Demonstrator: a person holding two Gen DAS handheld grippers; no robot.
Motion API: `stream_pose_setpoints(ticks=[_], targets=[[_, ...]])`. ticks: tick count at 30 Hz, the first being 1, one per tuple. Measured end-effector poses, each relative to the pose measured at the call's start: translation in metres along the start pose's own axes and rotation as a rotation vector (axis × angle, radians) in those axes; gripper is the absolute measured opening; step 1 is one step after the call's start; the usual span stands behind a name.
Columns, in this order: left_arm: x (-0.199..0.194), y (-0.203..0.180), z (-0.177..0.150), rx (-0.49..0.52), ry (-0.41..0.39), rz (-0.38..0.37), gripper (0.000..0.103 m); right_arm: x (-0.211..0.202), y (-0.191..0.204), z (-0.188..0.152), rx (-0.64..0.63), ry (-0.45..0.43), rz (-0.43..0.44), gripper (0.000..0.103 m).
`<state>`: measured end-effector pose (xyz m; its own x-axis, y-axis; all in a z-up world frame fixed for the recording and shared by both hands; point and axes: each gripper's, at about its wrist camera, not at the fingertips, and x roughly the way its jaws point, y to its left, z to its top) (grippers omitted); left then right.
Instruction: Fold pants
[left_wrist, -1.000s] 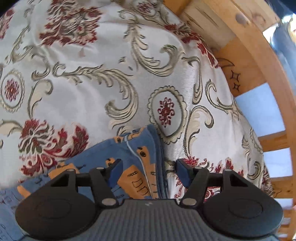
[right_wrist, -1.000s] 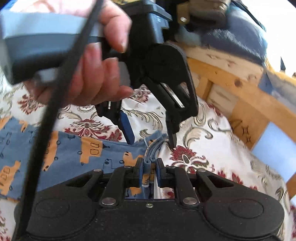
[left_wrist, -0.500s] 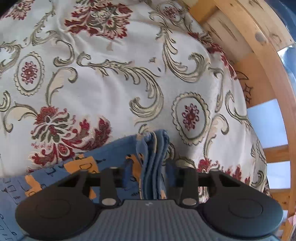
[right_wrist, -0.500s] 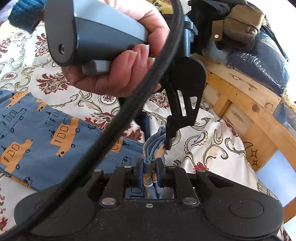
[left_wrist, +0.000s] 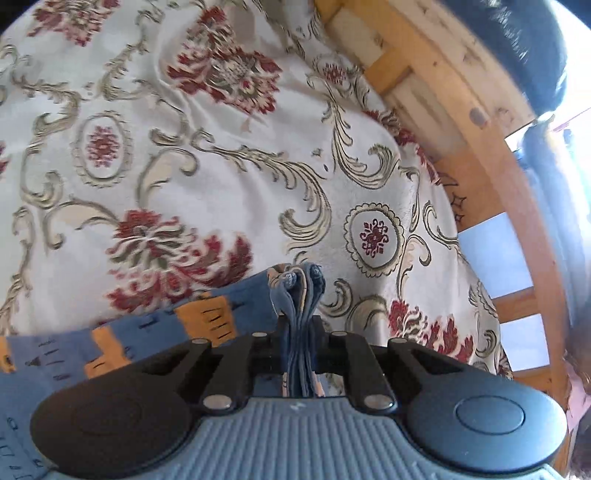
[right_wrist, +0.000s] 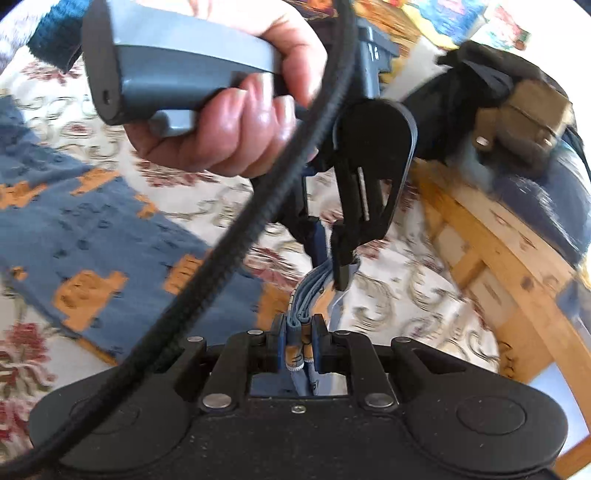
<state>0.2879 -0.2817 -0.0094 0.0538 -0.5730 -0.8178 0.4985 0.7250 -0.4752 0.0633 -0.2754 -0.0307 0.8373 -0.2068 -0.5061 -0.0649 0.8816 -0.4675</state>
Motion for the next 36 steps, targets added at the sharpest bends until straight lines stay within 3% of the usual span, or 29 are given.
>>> stream_pose_setpoints(ticks=[9,16,25,31,36], targets=[[-0.047,0.069,-0.052,-0.005,-0.099,-0.033,0.012,-0.012,0.074,0.013,-0.205,-0.054,0.136,0.015],[-0.052,0.127,-0.091,-0.050,-0.141,-0.041,0.012,-0.006,0.114,0.006,-0.298,-0.011,0.219,0.015],[-0.039,0.161,-0.122,-0.060,-0.213,-0.062,0.020,0.003,0.124,0.000,-0.313,0.009,0.236,0.015],[-0.037,0.178,-0.125,-0.131,-0.219,-0.119,0.012,-0.001,0.124,0.001,-0.294,-0.004,0.224,0.015],[-0.047,0.174,-0.127,-0.108,-0.226,-0.091,0.011,-0.009,0.126,0.010,-0.246,-0.011,0.221,0.015]])
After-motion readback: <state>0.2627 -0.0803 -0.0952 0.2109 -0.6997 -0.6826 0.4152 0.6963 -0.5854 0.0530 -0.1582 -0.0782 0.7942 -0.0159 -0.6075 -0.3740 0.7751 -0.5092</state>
